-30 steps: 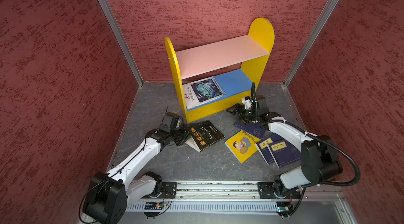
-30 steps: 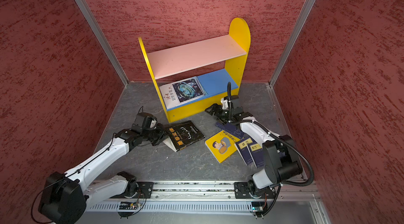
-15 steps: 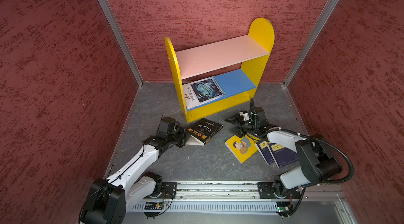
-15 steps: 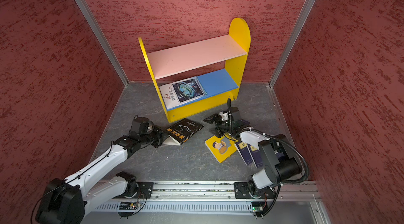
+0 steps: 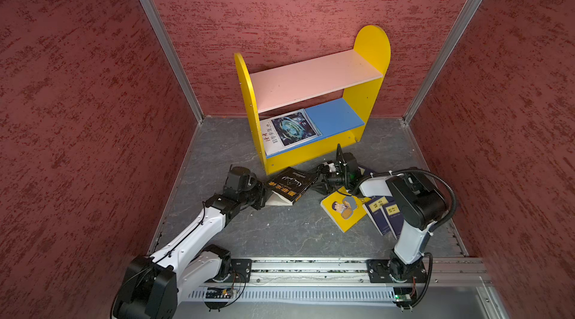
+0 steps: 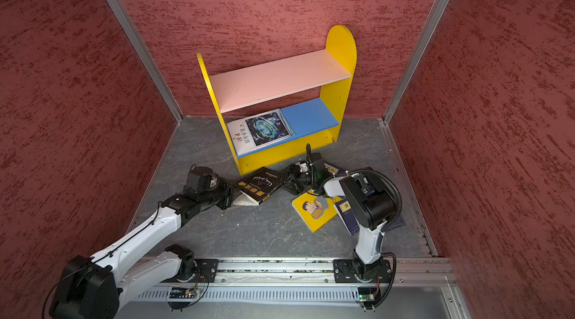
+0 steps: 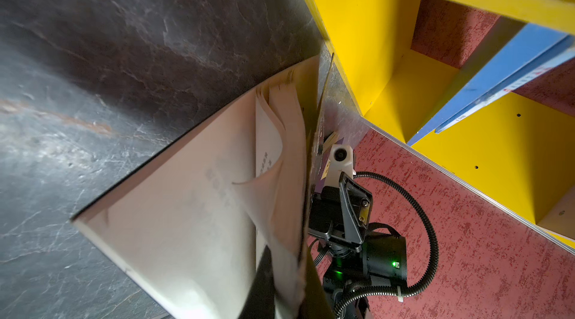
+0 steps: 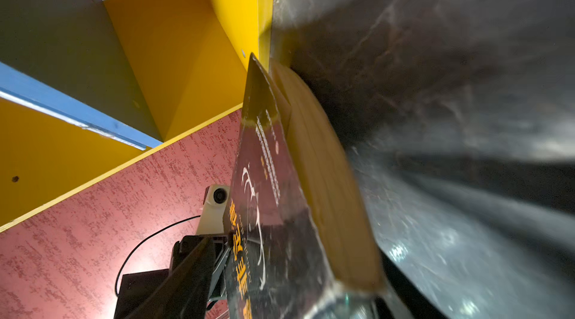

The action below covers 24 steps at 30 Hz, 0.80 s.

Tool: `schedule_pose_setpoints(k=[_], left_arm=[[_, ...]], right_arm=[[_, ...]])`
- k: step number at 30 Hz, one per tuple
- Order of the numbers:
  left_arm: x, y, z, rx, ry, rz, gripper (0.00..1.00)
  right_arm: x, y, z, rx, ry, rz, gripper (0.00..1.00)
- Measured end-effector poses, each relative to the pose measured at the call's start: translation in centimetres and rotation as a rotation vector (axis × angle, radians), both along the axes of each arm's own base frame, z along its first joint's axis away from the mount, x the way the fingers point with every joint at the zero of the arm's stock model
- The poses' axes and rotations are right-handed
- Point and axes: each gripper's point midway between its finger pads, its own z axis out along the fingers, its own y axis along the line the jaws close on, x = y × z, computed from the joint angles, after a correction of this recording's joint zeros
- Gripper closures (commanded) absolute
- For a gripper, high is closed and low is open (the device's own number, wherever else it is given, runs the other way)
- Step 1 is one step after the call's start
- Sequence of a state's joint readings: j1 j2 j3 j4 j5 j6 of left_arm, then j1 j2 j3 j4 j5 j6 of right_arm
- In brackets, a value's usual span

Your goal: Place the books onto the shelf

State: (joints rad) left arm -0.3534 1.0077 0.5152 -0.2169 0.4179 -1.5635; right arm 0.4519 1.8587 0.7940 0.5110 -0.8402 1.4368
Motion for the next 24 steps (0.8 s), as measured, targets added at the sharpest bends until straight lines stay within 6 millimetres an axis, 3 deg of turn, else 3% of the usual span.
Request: schedule_pose_setpoints(k=[6,9,12,14,19,24], left_arm=[[-0.3,0.2,-0.2,0.016,0.002,-0.008,0.97],[-0.7,0.3,-0.4,0.037,0.002,-0.025,0.69],[-1.0,0.6,-0.6,0.065,0.009,-0.038,0.37],[-0.9,0.8,0.0,0.082,-0.002,-0.047,0.24],[0.6,1.4,3.3,0.121,-0.096,-0.066,0.09],[1.9,1.5,6.6,0.169,-0.224,-0.129,0.01]], right_arm=[[0.2,0.5,-0.1,0.014,0.018,0.000,0.85],[0.2,0.5,0.0,0.013,0.017,-0.002,1.00],[0.1,0.2,0.4,-0.019,-0.009,-0.006,1.00],[0.2,-0.3,1.2,-0.052,-0.037,-0.009,1.00],[1.0,-1.5,6.0,-0.114,-0.171,-0.006,1.00],[0.7,-4.8,12.8,-0.118,-0.333,-0.050,1.00]])
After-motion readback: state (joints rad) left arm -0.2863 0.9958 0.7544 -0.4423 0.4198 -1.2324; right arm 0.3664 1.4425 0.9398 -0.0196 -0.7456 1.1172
